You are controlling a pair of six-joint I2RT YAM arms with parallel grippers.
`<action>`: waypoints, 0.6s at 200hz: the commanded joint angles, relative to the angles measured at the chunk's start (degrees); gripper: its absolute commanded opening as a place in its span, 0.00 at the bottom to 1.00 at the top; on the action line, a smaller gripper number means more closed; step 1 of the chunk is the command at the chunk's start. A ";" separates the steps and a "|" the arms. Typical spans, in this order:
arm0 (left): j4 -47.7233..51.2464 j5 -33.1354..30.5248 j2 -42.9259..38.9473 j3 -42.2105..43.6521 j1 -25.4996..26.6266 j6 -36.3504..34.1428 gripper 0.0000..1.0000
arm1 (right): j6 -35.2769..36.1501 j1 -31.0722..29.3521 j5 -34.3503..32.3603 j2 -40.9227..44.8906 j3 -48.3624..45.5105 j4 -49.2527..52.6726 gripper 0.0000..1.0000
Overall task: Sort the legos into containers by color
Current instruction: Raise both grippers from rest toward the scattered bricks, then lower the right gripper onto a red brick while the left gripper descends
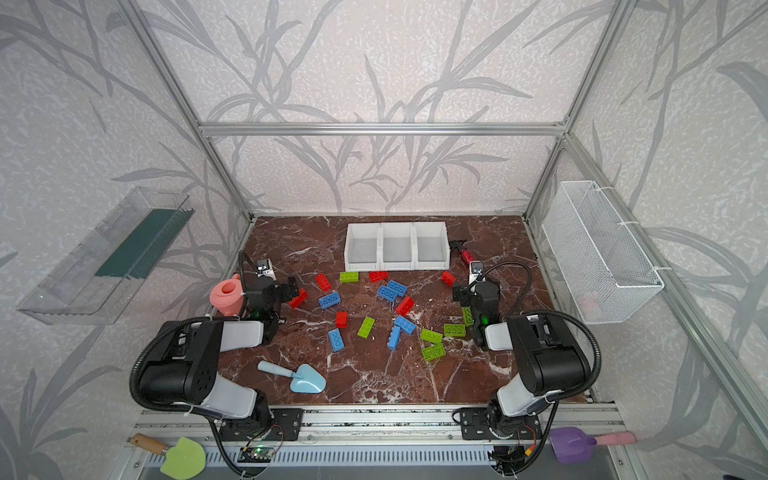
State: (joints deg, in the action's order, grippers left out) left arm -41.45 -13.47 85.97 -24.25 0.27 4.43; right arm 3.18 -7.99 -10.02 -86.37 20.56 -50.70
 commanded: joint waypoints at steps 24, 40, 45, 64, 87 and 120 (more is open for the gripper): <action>34.03 -4.95 -8.71 -16.09 3.55 3.89 0.99 | -12.26 -1.28 3.25 20.53 13.17 38.75 0.99; 51.23 -11.21 -9.16 -25.23 6.26 12.00 0.99 | -19.05 -2.11 5.98 23.52 18.27 51.24 0.99; 56.64 -12.12 -9.04 -28.23 7.32 13.93 0.99 | -19.92 -2.74 7.94 24.07 19.30 53.46 0.99; 74.66 -16.94 -9.25 -37.83 12.26 21.34 0.99 | -21.02 -8.43 8.04 24.89 22.94 61.63 0.99; 86.46 -14.79 -13.86 -41.59 16.83 25.18 0.99 | -21.55 -17.58 4.80 23.59 27.28 68.92 1.00; 89.02 -5.84 -25.88 -34.94 20.90 26.13 0.99 | -27.89 -25.34 3.40 19.15 28.50 70.65 1.00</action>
State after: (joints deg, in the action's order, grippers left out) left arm 35.62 -23.81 67.57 -63.53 19.86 25.85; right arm -18.59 -30.04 -5.10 -64.45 47.72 12.25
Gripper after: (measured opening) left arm 0.993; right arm 0.998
